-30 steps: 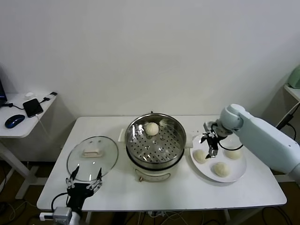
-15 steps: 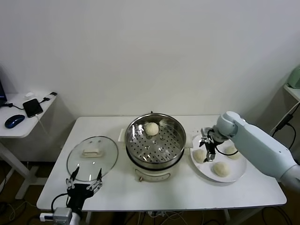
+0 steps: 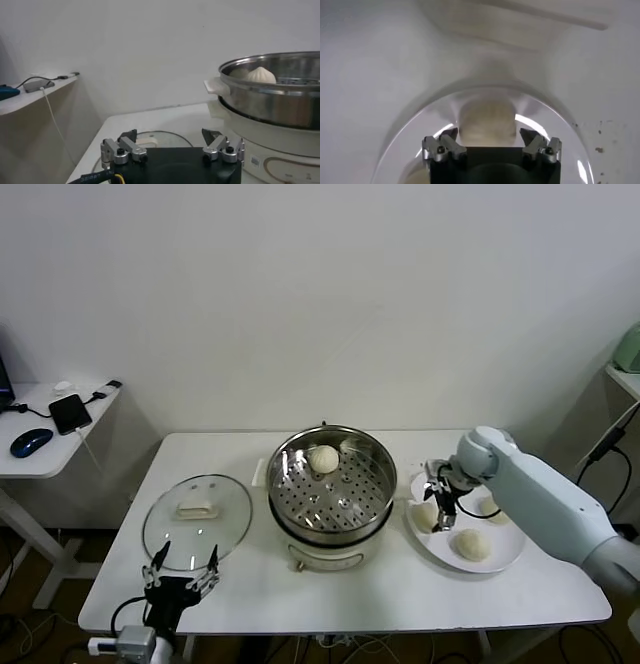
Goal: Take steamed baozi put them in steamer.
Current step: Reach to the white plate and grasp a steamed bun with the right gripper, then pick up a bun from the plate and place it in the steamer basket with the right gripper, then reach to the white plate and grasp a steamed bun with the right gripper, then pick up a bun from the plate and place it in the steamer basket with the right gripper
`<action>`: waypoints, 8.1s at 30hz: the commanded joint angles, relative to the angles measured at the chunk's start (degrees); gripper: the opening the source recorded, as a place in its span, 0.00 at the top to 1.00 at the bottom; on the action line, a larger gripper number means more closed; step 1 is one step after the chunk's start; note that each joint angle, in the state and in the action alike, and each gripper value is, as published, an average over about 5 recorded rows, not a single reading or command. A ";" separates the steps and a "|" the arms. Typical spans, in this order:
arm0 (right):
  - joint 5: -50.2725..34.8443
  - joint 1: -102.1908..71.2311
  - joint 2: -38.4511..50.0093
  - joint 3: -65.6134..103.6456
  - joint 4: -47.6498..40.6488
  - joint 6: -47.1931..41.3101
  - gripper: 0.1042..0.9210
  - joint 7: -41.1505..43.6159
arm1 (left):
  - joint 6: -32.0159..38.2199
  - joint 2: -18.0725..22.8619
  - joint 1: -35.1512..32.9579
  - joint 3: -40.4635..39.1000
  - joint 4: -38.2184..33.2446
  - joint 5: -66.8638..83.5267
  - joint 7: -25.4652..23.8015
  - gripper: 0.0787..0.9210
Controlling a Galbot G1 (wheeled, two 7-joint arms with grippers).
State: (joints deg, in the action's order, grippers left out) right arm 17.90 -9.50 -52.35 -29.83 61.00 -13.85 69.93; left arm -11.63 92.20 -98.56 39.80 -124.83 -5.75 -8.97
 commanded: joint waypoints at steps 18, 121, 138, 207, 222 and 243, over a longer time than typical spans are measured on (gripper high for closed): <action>-1.77 1.60 1.54 -0.03 0.84 -0.53 0.46 -0.10 | 0.08 0.15 0.24 -0.78 0.27 -0.69 0.10 0.12; -17.09 24.26 29.41 -18.66 29.93 -3.12 0.12 11.44 | -2.27 -1.08 3.05 -0.88 -0.24 6.74 0.00 0.12; 0.13 -5.90 18.06 1.66 17.86 5.14 0.12 11.95 | -2.29 -0.02 0.27 -0.94 -0.61 5.50 -0.09 0.12; -19.95 36.17 8.80 -23.05 10.57 1.93 0.49 8.14 | -1.77 0.03 4.06 -1.03 3.17 2.81 1.04 0.12; -40.39 55.74 -10.77 -50.35 7.15 38.64 0.49 4.73 | -1.09 1.11 3.74 -0.29 1.40 2.51 2.01 0.12; -9.85 39.45 -20.50 -44.74 12.01 54.67 0.49 1.10 | -1.30 1.80 4.11 -0.72 0.71 2.91 2.25 0.12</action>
State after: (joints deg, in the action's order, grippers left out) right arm -1.70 34.61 -68.05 -74.80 72.08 33.68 72.44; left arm -12.81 92.19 -94.69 39.12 -124.15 -2.94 -6.71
